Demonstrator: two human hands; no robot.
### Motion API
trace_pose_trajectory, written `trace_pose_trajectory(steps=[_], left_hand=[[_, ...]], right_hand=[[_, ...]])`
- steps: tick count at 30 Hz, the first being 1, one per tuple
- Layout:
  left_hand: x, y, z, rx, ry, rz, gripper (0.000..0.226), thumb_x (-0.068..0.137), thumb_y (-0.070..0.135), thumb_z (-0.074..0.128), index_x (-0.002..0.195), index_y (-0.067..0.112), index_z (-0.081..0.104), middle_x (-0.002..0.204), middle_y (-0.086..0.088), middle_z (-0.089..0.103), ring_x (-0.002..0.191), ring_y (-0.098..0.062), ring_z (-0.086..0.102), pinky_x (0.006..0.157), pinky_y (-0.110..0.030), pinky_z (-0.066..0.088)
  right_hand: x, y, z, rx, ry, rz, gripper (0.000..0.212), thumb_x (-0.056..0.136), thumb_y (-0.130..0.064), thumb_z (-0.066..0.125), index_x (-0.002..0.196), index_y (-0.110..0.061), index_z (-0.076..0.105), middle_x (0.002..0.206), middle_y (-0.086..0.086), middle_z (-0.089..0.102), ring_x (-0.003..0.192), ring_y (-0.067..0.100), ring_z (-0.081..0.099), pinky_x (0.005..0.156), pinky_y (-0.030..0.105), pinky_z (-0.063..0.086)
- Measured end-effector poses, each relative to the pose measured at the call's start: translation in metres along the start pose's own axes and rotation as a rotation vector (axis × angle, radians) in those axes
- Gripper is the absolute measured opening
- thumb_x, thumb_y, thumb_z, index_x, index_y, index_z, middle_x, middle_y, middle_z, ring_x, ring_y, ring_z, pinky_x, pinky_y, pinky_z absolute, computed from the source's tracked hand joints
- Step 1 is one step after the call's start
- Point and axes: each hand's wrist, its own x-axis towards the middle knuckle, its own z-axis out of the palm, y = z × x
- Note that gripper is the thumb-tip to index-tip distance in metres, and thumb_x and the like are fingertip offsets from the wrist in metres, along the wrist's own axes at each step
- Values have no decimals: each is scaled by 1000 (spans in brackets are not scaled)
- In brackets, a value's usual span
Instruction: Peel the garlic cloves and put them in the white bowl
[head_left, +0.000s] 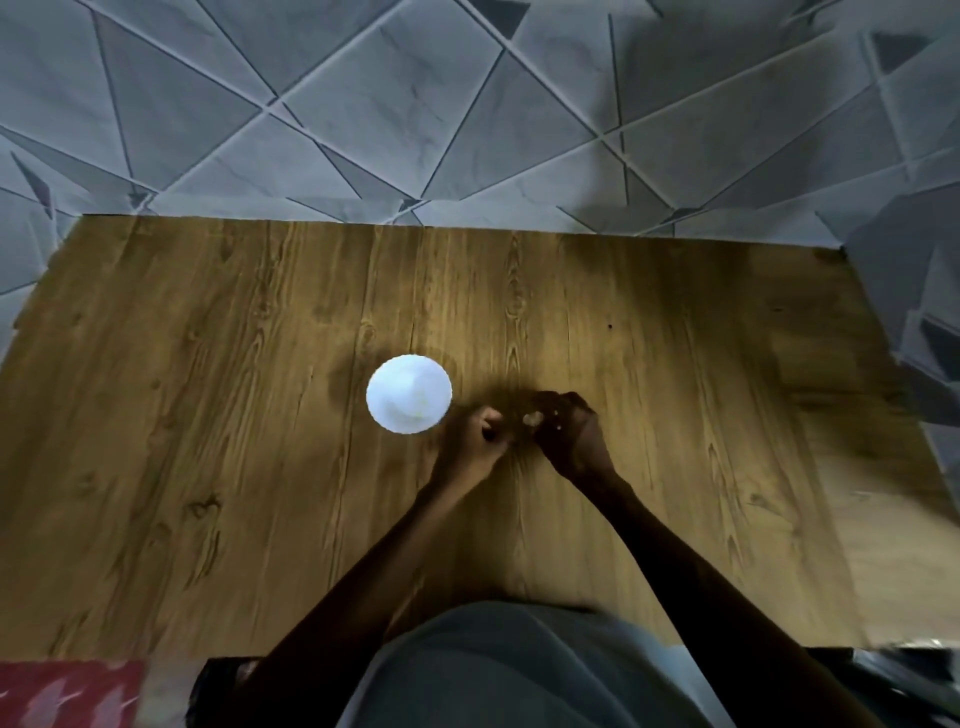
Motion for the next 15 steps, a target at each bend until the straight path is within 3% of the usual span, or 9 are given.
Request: trace_pose_trajectory(steps=[2, 3, 6, 9, 12, 15], left_hand=[[10, -1, 10, 11, 50, -30, 35, 91, 14, 65, 126, 12, 60, 119, -3, 65, 110, -16, 60, 88, -18, 43], [15, 0, 14, -3, 64, -32, 36, 91, 13, 64, 127, 12, 60, 121, -3, 65, 114, -17, 59, 92, -19, 42], [23, 3, 16, -29, 37, -32, 31, 91, 18, 67, 121, 12, 65, 116, -2, 69, 109, -15, 62, 93, -23, 48], [23, 3, 14, -27, 44, -3, 22, 88, 15, 70, 110, 11, 72, 105, -2, 73, 99, -13, 66, 92, -28, 53], [19, 4, 13, -47, 25, 23, 19, 87, 17, 72, 104, 9, 74, 98, -2, 74, 87, -6, 65, 80, -17, 54], [16, 11, 14, -76, 35, 16, 24, 83, 26, 76, 101, 9, 75, 90, 2, 73, 75, 1, 62, 62, -3, 45]], right_hand=[[3, -2, 2, -4, -28, 28, 36, 95, -37, 48, 105, -9, 69, 93, 7, 69, 77, 11, 60, 64, 14, 45], [5, -5, 1, 0, -36, 28, 30, 95, -31, 52, 102, -8, 70, 91, 6, 69, 75, 7, 58, 64, 9, 42], [8, -1, 1, 63, -47, 37, 13, 93, -8, 64, 103, -8, 72, 91, 0, 70, 74, -4, 58, 64, 6, 47], [8, 11, 1, 132, -72, 65, 12, 90, -10, 69, 101, -10, 73, 91, -6, 70, 75, -10, 62, 66, 4, 47], [8, 16, -1, 157, -78, 94, 7, 86, -16, 76, 92, -12, 75, 84, -7, 71, 72, -4, 64, 60, 4, 45], [9, 22, 0, 175, -73, 120, 12, 86, -22, 76, 86, -11, 76, 76, -6, 71, 64, -1, 64, 54, 7, 42]])
